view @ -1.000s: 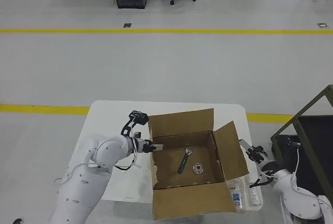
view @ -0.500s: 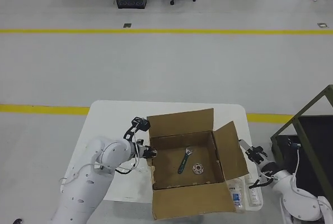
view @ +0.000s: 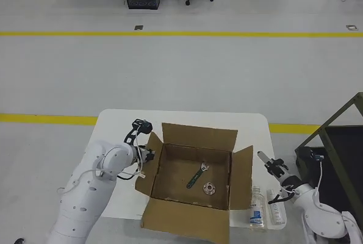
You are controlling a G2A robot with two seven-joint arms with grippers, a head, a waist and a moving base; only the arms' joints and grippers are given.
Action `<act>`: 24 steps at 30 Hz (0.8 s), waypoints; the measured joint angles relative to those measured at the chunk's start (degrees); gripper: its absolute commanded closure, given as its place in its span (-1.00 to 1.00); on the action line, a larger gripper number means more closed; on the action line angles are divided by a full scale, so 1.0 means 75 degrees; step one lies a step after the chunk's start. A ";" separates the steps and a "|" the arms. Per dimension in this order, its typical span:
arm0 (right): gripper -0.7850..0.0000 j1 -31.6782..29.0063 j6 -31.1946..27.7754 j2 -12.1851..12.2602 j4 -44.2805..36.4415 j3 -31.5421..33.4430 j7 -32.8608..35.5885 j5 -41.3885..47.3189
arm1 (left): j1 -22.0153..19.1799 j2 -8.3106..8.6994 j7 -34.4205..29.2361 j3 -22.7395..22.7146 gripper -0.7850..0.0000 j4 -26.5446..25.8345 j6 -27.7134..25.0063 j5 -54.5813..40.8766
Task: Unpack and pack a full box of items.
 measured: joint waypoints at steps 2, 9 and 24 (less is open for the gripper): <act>-1.00 0.0026 0.0005 0.0010 0.0022 -0.0034 -0.0004 -0.0003 | -0.0099 0.0021 0.0082 -0.0070 1.00 0.0145 -0.0019 0.0105; -1.00 0.0150 0.0010 0.0050 0.0141 -0.0161 -0.0009 -0.0011 | -0.0429 0.0055 0.0207 -0.0115 -1.00 0.0604 0.0083 0.0319; -1.00 0.0498 -0.0203 0.0138 -0.0151 -0.0754 0.0627 0.0278 | -0.0441 0.0114 0.0600 -0.0252 -1.00 -0.0361 0.0499 0.0551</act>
